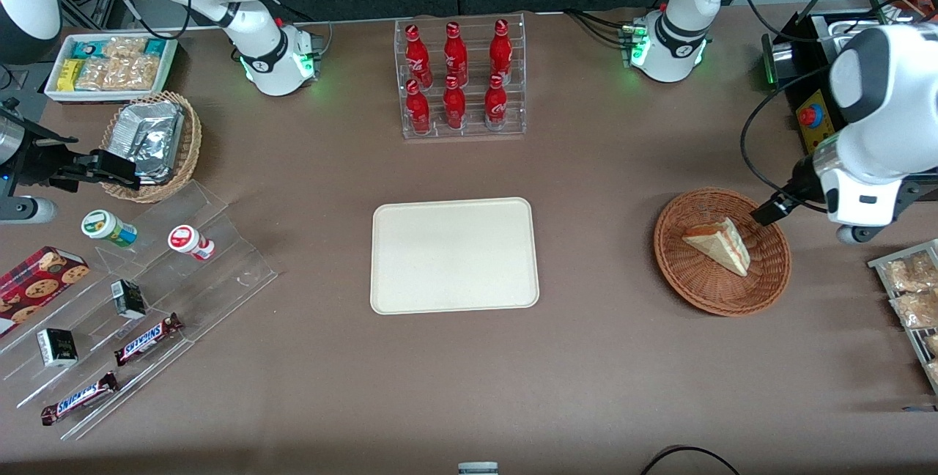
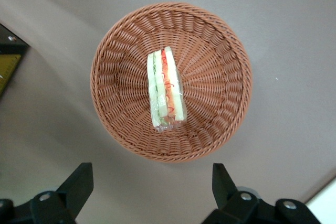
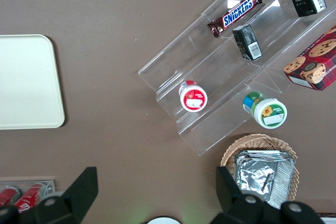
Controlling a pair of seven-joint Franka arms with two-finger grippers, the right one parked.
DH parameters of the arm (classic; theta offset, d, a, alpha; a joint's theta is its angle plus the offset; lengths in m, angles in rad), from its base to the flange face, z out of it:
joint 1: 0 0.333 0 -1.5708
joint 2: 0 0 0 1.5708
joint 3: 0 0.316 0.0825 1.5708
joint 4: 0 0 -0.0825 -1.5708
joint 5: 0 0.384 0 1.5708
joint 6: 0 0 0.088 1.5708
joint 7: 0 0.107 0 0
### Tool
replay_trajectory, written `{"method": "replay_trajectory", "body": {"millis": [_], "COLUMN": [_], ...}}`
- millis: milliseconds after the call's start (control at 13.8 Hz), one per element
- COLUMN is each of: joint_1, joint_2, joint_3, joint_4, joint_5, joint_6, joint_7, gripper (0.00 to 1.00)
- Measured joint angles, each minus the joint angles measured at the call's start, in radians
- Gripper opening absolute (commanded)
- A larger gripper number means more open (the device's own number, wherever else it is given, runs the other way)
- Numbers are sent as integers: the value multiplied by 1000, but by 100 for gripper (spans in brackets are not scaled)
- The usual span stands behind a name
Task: Place sandwich from basket to tray
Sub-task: 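Lower the open left gripper around the wrapped sandwich and close it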
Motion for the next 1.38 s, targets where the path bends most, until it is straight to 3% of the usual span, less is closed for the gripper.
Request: {"method": "replay_trajectory", "body": {"millis": [290, 798, 1379], "joint_1": [1, 15, 15], "joint_2": [-8, -1, 104], "joint_3": [0, 0, 0], "joint_4": [-190, -347, -385], "joint_5": [0, 0, 0], "joint_6": [237, 488, 665], "joint_7": [-147, -215, -288], "gripper": [100, 100, 100]}}
